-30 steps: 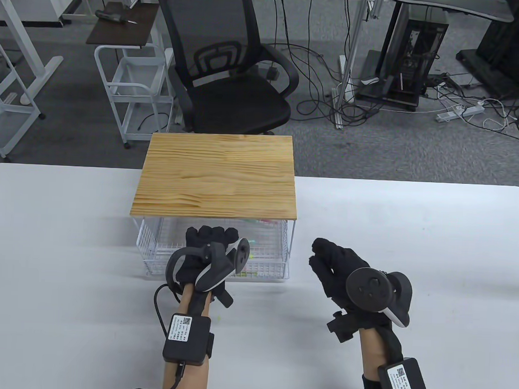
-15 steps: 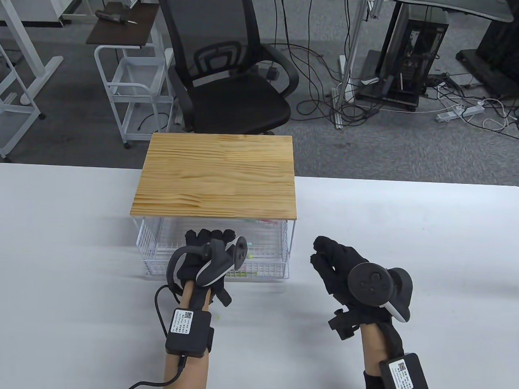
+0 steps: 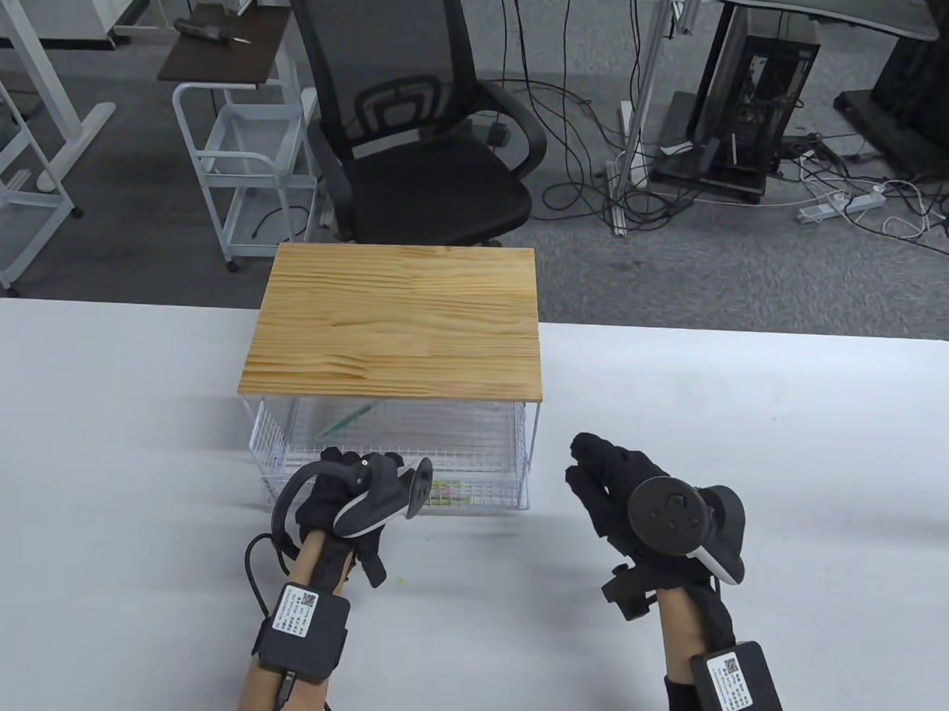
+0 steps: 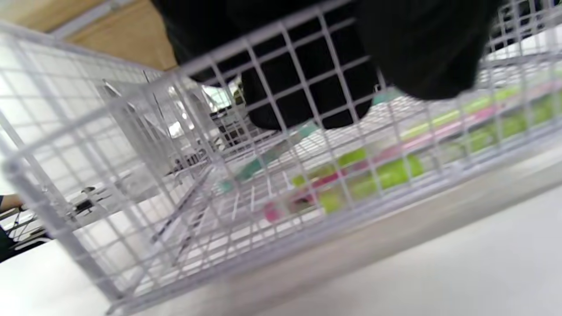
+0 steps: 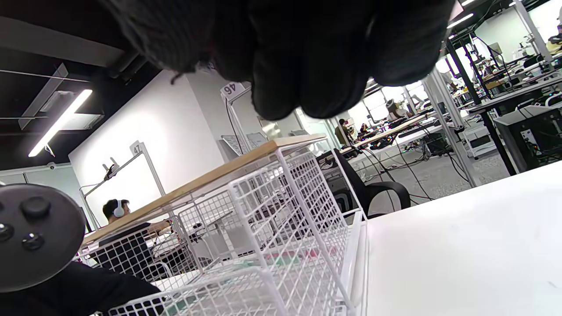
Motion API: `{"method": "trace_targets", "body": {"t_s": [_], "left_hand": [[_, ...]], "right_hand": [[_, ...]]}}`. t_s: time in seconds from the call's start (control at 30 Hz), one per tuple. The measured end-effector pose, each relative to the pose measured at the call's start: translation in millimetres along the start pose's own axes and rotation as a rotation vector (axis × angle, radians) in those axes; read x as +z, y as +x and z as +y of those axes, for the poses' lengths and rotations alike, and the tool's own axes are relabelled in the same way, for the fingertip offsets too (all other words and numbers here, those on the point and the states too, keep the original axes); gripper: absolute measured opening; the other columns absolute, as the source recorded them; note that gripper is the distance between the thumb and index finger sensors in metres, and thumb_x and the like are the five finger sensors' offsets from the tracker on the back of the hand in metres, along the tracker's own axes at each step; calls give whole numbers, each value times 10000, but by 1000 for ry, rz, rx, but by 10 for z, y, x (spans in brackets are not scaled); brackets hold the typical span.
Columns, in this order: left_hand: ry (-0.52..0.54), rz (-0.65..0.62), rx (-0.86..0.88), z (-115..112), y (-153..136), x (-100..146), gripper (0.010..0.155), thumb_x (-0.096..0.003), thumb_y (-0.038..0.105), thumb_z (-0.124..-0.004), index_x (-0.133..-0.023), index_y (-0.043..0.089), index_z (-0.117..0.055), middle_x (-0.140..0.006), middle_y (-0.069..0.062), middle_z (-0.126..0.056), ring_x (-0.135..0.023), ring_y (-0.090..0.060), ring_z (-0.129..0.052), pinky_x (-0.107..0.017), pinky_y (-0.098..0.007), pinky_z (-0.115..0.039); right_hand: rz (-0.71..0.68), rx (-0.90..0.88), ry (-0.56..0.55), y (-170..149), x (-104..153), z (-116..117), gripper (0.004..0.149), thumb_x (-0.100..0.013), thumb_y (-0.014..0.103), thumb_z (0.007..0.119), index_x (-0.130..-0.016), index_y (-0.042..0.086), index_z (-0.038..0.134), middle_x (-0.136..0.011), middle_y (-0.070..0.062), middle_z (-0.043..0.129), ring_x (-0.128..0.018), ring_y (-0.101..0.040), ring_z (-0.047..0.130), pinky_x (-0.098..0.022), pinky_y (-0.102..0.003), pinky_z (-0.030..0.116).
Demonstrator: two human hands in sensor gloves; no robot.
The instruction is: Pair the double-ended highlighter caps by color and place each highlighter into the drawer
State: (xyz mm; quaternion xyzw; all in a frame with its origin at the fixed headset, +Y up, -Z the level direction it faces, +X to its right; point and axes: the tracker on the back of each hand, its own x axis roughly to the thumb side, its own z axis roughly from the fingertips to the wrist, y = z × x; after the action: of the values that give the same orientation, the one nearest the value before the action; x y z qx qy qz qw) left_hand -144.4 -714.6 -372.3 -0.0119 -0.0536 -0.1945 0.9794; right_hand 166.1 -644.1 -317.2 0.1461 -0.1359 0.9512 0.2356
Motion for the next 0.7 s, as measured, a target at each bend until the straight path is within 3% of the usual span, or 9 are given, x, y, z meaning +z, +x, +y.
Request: {"method": "trace_targets", "body": {"t_s": [0.23, 0.4, 0.7], "left_hand": [[204, -14, -67, -41, 37, 50, 354, -544, 340, -763, -878, 451, -808, -830, 130, -1034, -742, -116, -1072, -593, -393, -945], [228, 12, -89, -63, 55, -13, 356, -543, 347, -757, -880, 451, -800, -832, 130, -1029, -742, -113, -1070, -597, -387, -944], [218, 69, -69, -89, 36, -379, 361, -550, 352, -751, -890, 466, -788, -861, 175, -1008, -780, -122, -1052, -635, -411, -918]], "right_hand": [[14, -2, 8, -56, -24, 33, 499, -573, 447, 691, -1021, 231, 652, -907, -80, 872, -771, -315, 911, -646, -566, 760], [18, 2, 13, -67, -53, 62, 499, -573, 449, 690, -1022, 235, 650, -908, -79, 872, -773, -312, 911, -650, -563, 758], [31, 4, 17, -104, -83, 71, 501, -572, 450, 690, -1023, 236, 650, -910, -78, 871, -775, -312, 910, -652, -564, 755]]}}
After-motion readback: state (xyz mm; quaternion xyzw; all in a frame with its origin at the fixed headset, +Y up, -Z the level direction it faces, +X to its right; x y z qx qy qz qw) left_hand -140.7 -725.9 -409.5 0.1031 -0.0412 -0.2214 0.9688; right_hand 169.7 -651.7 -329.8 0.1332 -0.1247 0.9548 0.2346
